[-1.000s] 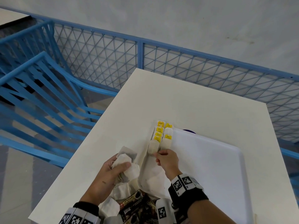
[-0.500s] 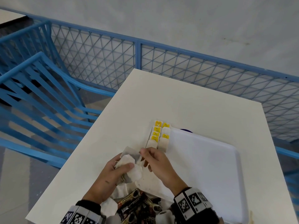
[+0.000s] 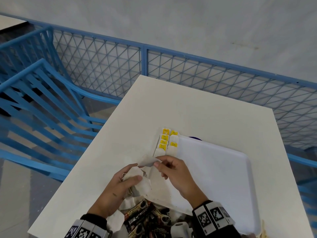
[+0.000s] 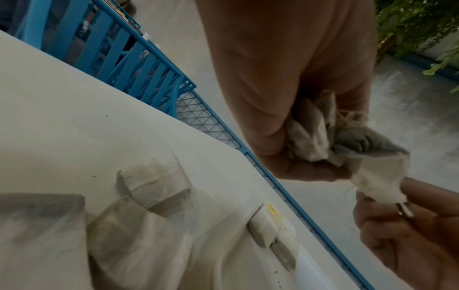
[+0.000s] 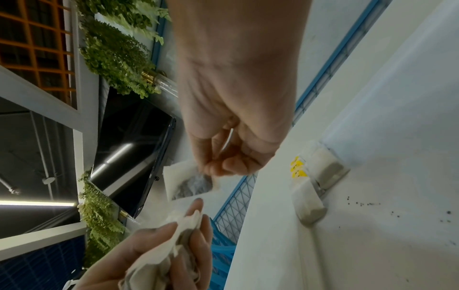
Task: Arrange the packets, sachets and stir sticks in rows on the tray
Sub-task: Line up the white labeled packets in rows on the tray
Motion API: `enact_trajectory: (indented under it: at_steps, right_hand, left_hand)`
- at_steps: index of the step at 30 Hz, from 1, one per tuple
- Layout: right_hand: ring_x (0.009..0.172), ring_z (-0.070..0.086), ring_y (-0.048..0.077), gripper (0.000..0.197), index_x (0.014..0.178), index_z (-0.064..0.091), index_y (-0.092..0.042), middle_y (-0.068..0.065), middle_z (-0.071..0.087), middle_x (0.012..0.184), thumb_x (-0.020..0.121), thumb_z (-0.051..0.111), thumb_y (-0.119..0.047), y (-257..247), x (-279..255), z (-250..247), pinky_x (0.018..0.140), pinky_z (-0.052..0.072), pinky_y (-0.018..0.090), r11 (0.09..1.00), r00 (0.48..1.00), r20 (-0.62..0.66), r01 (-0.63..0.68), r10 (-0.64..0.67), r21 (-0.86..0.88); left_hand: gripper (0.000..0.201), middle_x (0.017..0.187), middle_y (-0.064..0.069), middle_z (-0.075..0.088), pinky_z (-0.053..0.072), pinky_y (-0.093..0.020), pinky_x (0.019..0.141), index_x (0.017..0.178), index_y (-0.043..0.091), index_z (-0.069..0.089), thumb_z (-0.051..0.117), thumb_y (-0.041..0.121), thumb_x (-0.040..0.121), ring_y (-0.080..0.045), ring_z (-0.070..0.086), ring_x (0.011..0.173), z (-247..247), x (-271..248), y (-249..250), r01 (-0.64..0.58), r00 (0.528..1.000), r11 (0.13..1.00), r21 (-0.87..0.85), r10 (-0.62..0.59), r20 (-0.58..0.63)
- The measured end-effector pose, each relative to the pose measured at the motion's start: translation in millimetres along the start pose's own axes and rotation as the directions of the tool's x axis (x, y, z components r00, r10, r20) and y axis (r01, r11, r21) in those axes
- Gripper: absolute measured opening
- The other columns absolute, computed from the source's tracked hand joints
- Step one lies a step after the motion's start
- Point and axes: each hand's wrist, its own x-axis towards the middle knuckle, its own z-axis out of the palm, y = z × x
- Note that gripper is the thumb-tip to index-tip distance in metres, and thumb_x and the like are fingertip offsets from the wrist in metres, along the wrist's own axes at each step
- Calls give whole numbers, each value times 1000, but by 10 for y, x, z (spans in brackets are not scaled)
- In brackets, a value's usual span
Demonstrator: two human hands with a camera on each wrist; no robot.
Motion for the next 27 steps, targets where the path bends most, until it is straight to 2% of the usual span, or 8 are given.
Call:
enact_trajectory:
  at_steps: [5,8,10,12,14,18,23,27]
  right_hand:
    - [79,69,22,16,96,66,-5,11,72,82,91,52,-2,-61,-34,-97,67,53,26,985,1000,1,-6,6,171]
    - [81,69,23,16,93,67,-4,12,72,83,91,54,-13,-44,-27,-186,68,54,28,988,998,-41,-44,51,151]
    - [75,66,14,15,85,68,-12,0,69,74,87,62,-25,41,-14,-274,66,51,21,979,995,-96,12,-32,-203]
    - [72,60,9,10,85,66,-20,-9,63,72,88,61,-29,142,1,-374,67,48,19,764,992,-24,77,-120,-641]
    - [74,57,8,12,93,64,-22,-10,63,82,92,54,-27,207,19,-439,70,47,22,624,993,52,109,-108,-774]
    - [80,59,9,19,111,57,-23,-5,67,92,92,55,-24,253,57,-504,73,45,19,693,994,-5,72,-109,-717]
    - [78,60,10,3,85,66,-15,-7,64,81,83,68,-17,286,162,-512,65,42,7,785,981,-136,26,-140,-618]
    - [66,60,11,7,80,63,-16,-4,65,73,84,67,-12,287,283,-533,68,53,22,884,991,-122,-18,-45,-468]
  left_hand:
    - [51,101,-11,69,54,-30,69,107,20,68,75,30,58,-24,65,93,-10,-23,-3,0,1000,1000,30,1,-18]
    - [53,101,-10,69,53,-28,66,109,21,68,75,31,57,-23,66,91,-27,-50,-2,3,1000,1000,31,-2,-20]
    - [54,100,-8,69,53,-29,65,110,21,67,75,32,58,-21,66,88,-42,-68,1,6,1000,999,36,-5,-21]
    - [55,99,-8,69,53,-30,65,111,20,67,75,31,58,-20,67,86,-53,-78,0,10,1000,999,31,-9,-19]
    - [55,99,-8,69,53,-30,64,111,20,67,75,31,58,-19,67,85,-65,-81,4,12,1000,999,29,-11,-21]
    - [56,98,-6,69,53,-29,63,111,21,67,75,32,57,-19,67,85,-71,-73,15,11,1000,999,37,-10,-28]
    - [55,103,-10,67,53,-32,67,110,22,67,75,33,57,-22,65,90,-76,-53,-7,16,999,999,37,-14,-47]
    - [57,99,-9,68,52,-29,63,111,20,66,75,32,56,-20,65,87,-82,-53,-11,19,999,1000,22,-18,-42]
